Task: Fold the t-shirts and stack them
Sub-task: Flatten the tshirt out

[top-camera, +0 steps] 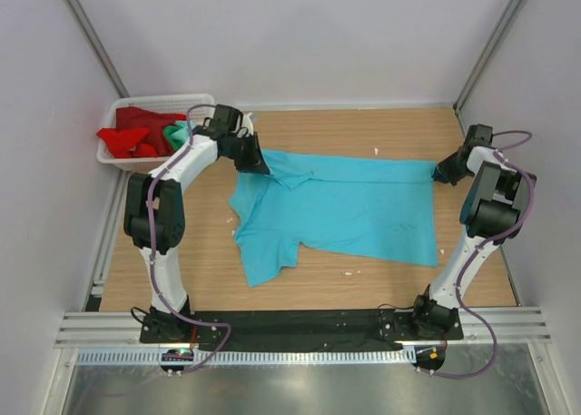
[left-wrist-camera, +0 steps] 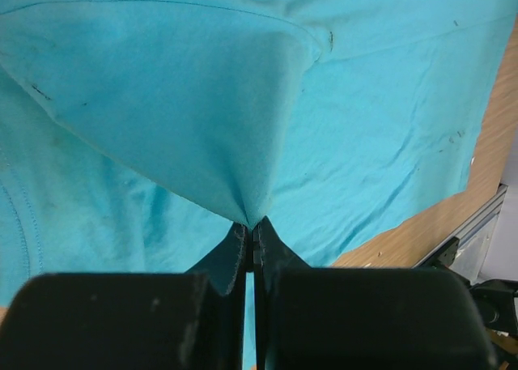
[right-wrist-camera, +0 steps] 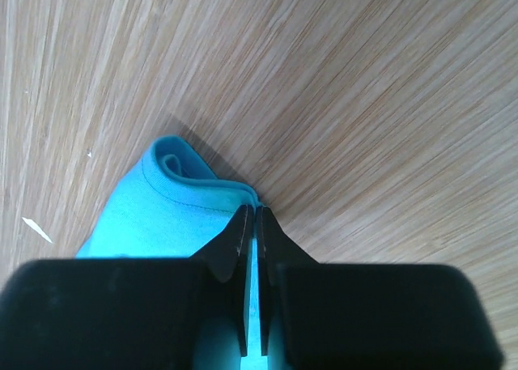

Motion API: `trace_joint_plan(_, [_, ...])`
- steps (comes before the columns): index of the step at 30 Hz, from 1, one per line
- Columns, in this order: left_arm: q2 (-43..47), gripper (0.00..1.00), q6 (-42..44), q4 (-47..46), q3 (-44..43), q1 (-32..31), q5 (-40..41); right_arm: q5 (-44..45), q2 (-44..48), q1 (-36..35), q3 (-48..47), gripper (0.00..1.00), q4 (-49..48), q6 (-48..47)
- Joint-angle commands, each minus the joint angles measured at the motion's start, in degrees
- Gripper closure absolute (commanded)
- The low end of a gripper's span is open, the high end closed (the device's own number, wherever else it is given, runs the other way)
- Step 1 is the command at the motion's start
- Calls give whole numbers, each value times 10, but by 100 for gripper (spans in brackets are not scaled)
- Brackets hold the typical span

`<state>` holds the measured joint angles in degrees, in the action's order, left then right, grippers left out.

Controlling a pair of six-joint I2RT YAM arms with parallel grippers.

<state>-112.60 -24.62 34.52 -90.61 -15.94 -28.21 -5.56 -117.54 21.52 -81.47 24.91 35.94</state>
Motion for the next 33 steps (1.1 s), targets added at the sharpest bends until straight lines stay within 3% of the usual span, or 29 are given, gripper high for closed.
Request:
trace_joint_plan(1, [37, 100, -10, -2, -27, 4, -26, -2, -32, -1, -4, 94, 12, -2])
trace_joint_plan(2, [37, 100, -11, -2, -31, 5, -27, -2, -31, -1, -7, 99, 19, -1])
trace_joint_plan(13, [40, 100, -70, -8, -60, 21, -49, 12, 62, -22, -78, 99, 104, -15])
trace_joint_plan(20, [35, 100, -100, -17, -184, 50, -24, 9, 80, -29, -202, 99, 137, 1])
trace_joint_plan(25, [30, 100, -116, -46, -317, 71, -26, -16, 86, -34, -299, 99, 167, 40])
trace_joint_plan(28, [45, 100, -104, -58, -371, 72, -33, -21, 115, -34, -315, 99, 168, 62])
trace_joint_plan(33, [108, 100, -96, -89, -386, 79, -49, -38, 187, -38, -320, 99, 188, 80])
